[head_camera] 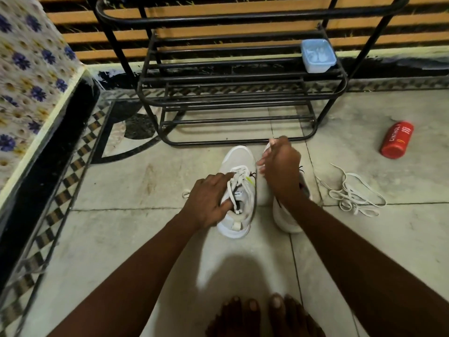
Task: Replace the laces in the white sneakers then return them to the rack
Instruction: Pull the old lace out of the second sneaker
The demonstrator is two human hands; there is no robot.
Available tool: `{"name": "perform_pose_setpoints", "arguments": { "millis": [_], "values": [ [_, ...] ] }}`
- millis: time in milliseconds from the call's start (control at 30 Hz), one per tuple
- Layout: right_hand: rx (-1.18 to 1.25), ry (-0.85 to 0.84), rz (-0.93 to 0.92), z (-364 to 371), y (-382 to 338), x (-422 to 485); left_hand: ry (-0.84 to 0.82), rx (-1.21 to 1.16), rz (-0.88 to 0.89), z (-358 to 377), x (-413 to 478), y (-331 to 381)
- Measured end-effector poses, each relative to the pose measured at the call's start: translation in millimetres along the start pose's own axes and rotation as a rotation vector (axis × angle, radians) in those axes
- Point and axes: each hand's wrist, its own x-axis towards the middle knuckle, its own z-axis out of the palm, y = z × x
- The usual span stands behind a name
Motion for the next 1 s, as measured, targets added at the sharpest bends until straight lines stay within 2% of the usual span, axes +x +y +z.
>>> {"name": "perform_pose_setpoints", "arguments": {
  "millis": [67, 100, 167, 233, 300, 467, 533, 600, 667, 800, 867, 933, 1000],
  "values": [
    [-0.127, -0.019, -0.157, -11.5, -4.2, 17.8, 0.012, -0.048, -0.028, 2.4, -1.0, 1.9],
    [-0.186, -0.109, -0.221, -13.0, -5.5, 19.4, 0.02, -0.064, -0.037, 4.3, -1.8, 2.3],
    [-0.29, -0.396, -0.312, -10.6, -4.3, 9.0, 0.048, -0.084, -0.039, 7.9, -4.0, 3.6],
    [-0.467, -0.618, -0.482, -3.5, 2.9, -4.1, 0.087, -0.115, -0.046, 10.2, -6.7, 6.2],
    [-0.564, -0.703, -0.569, 4.6, 6.8, -11.4, 0.114, -0.136, -0.049, 11.7, -8.2, 9.9],
    [-0.893, -0.659, -0.669, 20.9, 5.7, -12.1, 0.091, -0.117, -0.045, 9.3, -9.3, 11.0],
    [-0.795, -0.53, -0.566, 14.0, 4.4, -8.2, 0.079, -0.121, -0.029, 7.1, -9.7, 7.7],
    [-0.595, -0.364, -0.448, -1.3, 4.2, 5.9, 0.074, -0.124, -0.021, 6.6, -8.1, 5.6],
    [-0.509, -0.31, -0.413, -15.8, 5.3, 23.5, 0.057, -0.124, -0.03, 7.8, -7.5, 6.8],
    [-0.426, -0.523, -0.539, -15.5, 2.7, 16.1, 0.076, -0.149, -0.046, 10.3, -8.6, 10.5],
    [-0.553, -0.632, -0.591, -3.2, 5.7, -1.3, 0.091, -0.168, -0.039, 11.1, -9.7, 12.2],
    [-0.783, -0.626, -0.657, 8.6, 6.8, -11.5, 0.078, -0.168, -0.04, 11.2, -9.4, 12.6],
    [-0.9, -0.6, -0.675, 15.5, 4.1, -13.3, 0.058, -0.145, -0.043, 9.7, -8.8, 12.1]
  ]
}}
